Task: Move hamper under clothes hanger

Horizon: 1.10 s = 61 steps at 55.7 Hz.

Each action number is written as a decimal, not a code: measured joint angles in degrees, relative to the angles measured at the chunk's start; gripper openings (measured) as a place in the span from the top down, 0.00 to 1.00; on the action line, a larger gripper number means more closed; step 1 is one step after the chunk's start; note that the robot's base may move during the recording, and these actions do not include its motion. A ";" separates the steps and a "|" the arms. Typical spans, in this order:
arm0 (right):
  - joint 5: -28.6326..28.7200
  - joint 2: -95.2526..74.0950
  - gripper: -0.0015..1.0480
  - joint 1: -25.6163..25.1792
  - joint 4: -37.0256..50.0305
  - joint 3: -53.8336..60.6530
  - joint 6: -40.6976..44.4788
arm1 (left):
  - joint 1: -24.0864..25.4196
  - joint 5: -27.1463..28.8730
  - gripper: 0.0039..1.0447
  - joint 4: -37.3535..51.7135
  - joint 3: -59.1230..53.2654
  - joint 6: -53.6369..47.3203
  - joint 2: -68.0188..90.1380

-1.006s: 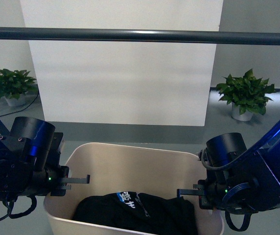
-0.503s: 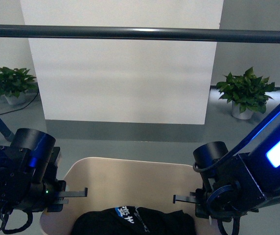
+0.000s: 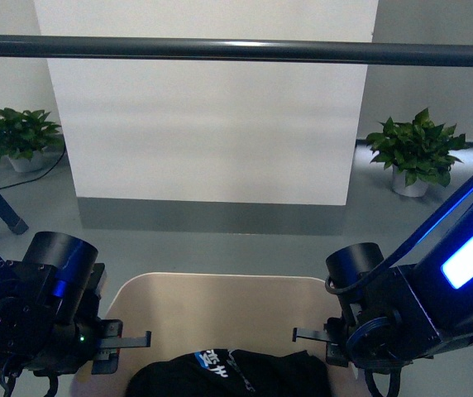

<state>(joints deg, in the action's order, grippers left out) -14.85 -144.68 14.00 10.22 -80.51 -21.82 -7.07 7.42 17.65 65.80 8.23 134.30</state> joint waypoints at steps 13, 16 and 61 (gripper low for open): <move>-1.11 1.29 0.57 -0.76 2.12 1.16 -0.28 | -0.35 -0.09 0.42 -0.26 0.77 -0.15 -1.33; -1.42 2.25 0.50 -0.87 2.47 1.92 -0.22 | -0.33 -0.07 0.35 -0.26 0.77 -0.31 -2.47; -8.24 41.70 0.08 0.11 5.97 14.95 13.25 | 0.07 -3.67 0.06 0.55 -2.29 -12.50 -38.99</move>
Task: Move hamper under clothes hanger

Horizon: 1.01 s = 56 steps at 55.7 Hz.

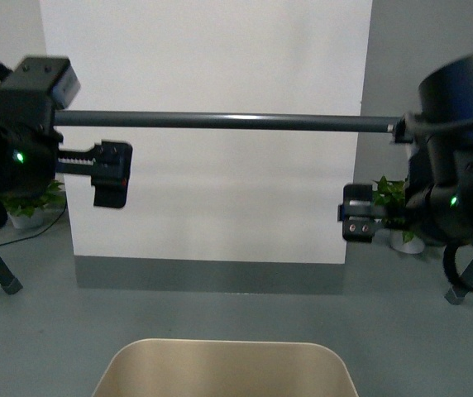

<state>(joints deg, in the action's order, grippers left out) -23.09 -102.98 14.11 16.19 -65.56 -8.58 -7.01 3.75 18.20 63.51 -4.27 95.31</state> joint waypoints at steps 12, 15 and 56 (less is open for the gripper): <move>-4.74 12.02 0.08 3.17 2.23 2.86 5.20 | -0.85 -0.72 0.06 0.00 -0.35 -0.39 -9.84; -5.38 14.01 0.08 3.89 2.97 3.52 5.79 | -1.14 -0.72 0.06 0.74 -0.92 -0.31 -11.45; 13.88 33.97 0.87 -4.55 26.77 39.67 8.37 | 2.05 0.94 0.88 17.79 -36.15 4.22 -31.93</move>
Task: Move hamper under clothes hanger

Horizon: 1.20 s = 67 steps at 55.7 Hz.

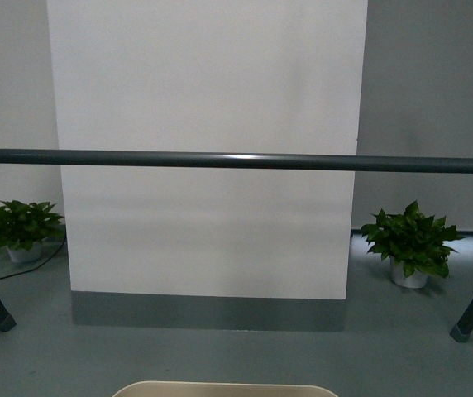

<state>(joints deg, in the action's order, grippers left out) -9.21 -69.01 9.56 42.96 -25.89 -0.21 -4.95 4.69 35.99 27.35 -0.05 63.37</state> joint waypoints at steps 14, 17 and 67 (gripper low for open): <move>2.80 7.78 0.98 -2.97 1.33 9.60 0.17 | 3.52 -4.37 0.97 2.34 -10.03 0.13 -7.13; 3.17 9.14 0.98 -3.37 1.31 10.91 0.17 | 4.20 -4.48 0.97 2.40 -11.32 0.15 -8.33; 9.11 32.57 0.98 -9.44 -7.78 24.35 0.17 | 4.85 -4.70 0.97 -6.67 -24.33 0.15 -30.75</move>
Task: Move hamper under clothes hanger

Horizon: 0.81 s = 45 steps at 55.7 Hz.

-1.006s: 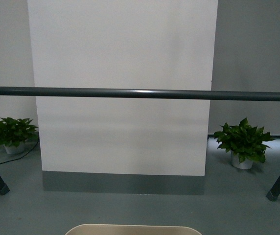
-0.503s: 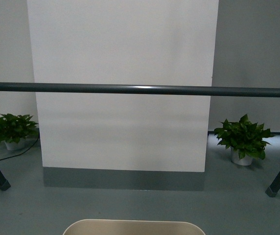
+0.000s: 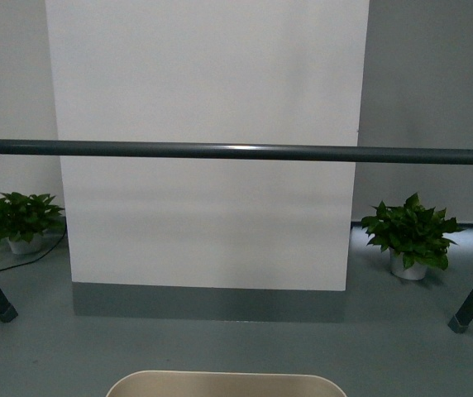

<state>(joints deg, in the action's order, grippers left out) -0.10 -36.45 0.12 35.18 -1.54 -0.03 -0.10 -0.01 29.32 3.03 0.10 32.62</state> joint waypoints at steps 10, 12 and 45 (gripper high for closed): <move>0.00 3.93 0.98 0.00 -3.54 1.22 0.00 | 0.00 -0.02 0.97 -0.20 -2.01 0.02 -2.95; 0.00 5.55 0.98 0.00 -4.81 1.22 0.00 | 0.00 0.04 0.97 -0.66 -2.05 0.00 -3.72; 0.00 20.11 0.98 0.00 -18.69 1.22 0.00 | 0.00 0.00 0.97 -13.68 -2.05 0.00 -17.25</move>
<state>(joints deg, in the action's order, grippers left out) -0.10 -16.34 0.12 16.49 -0.32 -0.03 -0.10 -0.01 15.64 0.97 0.10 15.38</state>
